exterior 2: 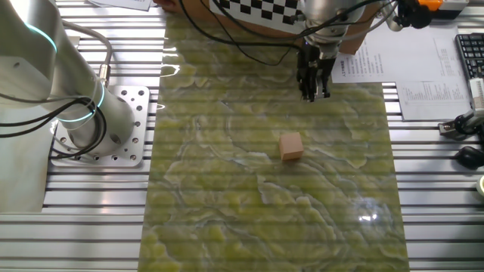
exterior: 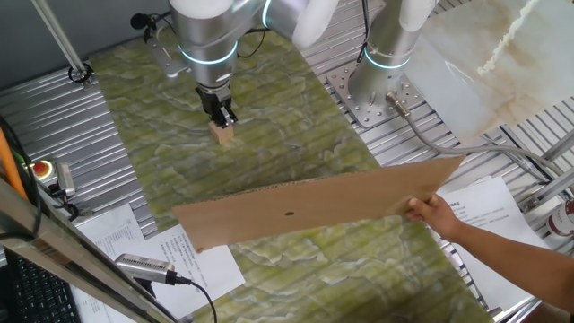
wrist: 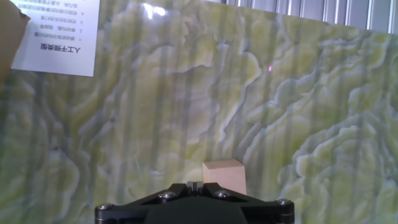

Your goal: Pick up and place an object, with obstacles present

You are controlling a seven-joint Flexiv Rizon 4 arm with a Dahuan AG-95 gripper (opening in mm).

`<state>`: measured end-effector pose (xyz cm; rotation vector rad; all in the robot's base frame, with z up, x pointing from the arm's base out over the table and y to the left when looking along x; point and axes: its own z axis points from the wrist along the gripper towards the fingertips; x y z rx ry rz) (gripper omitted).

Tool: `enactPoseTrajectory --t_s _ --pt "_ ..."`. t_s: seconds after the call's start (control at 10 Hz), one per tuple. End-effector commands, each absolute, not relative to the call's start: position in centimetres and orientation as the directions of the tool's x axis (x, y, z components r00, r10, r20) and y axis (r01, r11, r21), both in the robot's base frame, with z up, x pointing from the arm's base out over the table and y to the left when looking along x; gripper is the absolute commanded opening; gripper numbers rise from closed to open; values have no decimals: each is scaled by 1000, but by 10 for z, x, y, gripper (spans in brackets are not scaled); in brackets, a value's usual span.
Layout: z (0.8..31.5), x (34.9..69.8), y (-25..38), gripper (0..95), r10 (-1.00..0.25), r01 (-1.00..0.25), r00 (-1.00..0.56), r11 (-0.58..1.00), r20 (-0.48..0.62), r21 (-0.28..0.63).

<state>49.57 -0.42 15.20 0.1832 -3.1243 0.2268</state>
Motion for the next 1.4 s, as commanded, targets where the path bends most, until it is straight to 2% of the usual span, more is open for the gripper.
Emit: enactPoseTrajectory --t_s 0.1,1.4 --pt "150 496 -4 0 -113 -114 -994 982 13 -148" --pt "125 492 -8 0 -126 -127 -992 981 18 -148"
